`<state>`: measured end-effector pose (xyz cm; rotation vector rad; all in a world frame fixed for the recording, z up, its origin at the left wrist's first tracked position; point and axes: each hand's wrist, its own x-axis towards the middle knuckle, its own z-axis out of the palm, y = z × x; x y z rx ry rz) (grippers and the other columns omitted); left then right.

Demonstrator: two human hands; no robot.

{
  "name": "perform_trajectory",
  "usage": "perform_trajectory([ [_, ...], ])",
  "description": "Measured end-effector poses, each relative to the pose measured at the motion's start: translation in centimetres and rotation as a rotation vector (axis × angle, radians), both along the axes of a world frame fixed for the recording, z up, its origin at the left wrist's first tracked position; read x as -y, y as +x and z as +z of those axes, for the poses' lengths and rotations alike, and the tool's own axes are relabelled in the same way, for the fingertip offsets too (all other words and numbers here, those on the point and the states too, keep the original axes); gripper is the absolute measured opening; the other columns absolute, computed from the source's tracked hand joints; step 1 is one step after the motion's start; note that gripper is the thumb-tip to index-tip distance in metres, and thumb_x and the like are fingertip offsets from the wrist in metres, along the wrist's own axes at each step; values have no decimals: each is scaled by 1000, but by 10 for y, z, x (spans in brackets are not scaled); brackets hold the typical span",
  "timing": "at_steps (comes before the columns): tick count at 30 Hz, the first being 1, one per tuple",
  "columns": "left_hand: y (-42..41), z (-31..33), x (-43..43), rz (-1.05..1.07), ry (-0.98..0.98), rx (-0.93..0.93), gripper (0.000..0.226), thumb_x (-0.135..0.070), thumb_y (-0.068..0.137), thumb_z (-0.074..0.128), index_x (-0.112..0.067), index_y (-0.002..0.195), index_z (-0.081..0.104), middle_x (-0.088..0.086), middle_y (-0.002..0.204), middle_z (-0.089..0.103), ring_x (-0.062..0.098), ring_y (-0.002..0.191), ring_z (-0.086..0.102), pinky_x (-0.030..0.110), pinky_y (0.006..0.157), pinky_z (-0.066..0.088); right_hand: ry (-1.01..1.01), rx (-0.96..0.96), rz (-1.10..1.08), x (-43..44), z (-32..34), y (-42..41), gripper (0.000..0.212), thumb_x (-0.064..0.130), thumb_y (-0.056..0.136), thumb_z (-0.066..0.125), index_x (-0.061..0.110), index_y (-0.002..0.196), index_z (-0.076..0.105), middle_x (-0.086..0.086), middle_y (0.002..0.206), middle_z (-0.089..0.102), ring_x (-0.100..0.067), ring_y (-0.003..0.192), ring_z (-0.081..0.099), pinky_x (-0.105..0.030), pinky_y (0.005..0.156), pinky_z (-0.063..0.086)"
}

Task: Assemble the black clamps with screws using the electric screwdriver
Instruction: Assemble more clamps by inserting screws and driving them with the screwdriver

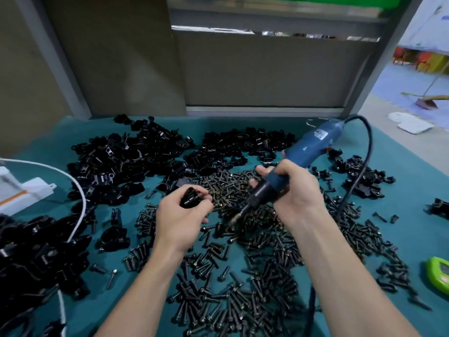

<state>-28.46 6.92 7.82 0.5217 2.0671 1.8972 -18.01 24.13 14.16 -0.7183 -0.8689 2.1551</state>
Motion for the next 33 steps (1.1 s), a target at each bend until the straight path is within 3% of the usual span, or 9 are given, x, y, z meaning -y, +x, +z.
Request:
perform_trajectory([
  [3,2,-1,-1,-10,-10,-7,22,-21,68,72,-32,85,78,-6,86,78,17,72,76,39,67,65,-52,-177,84,-9,0,-3,32,-9,88,57,9,114,51,-17,90,68,-28,76,71,-40,69,60],
  [6,4,-3,0,-34,-63,-55,26,-21,63,73,-30,87,78,-8,79,76,10,61,67,33,58,59,-179,-281,122,-16,-1,-12,30,-7,92,49,13,112,58,-5,75,62,-15,57,54,-30,59,51],
  [10,1,-7,-2,-46,-195,-186,29,-17,72,90,-37,86,75,-14,73,73,4,54,58,24,49,47,-201,-251,124,-16,2,-28,29,-8,92,50,16,104,60,-2,70,59,-15,52,50,-30,61,48],
  [13,0,-7,-5,-27,-254,-198,30,-11,75,87,-37,80,74,-10,58,67,7,43,52,24,40,39,-218,-244,103,-12,8,-40,27,-8,91,54,16,102,60,-4,70,59,-15,51,50,-29,60,49],
  [19,5,-7,-8,-45,-229,-198,21,-6,76,77,-27,79,72,-1,59,68,36,57,69,49,47,54,-240,-293,-8,-5,14,-46,26,-11,90,59,15,97,59,-5,69,56,-16,50,49,-30,57,50],
  [23,9,-7,-12,-36,-187,-187,13,-18,71,74,-28,80,73,-6,65,70,17,54,72,41,54,62,-239,-331,-40,-5,13,-45,31,-14,88,56,16,98,61,-5,71,57,-16,51,49,-30,56,49],
  [27,8,-10,-14,-39,-162,-147,12,-20,70,73,-27,80,72,-7,67,70,16,53,71,43,58,64,-240,-349,-36,-3,10,-46,34,-14,88,55,17,101,61,-5,72,56,-16,52,49,-30,56,50],
  [30,8,-9,-14,-20,-177,-138,12,-21,70,73,-28,78,71,-7,63,68,18,49,70,25,45,51,-239,-358,-27,-1,9,-47,35,-14,88,54,17,102,61,-4,71,56,-15,52,49,-30,56,50],
  [33,7,-11,-14,10,-183,-107,12,-18,72,74,-28,77,70,-8,54,62,16,40,61,23,40,43,-231,-380,-33,1,8,-49,35,-15,87,53,17,98,61,-4,70,56,-16,51,50,-30,56,50],
])
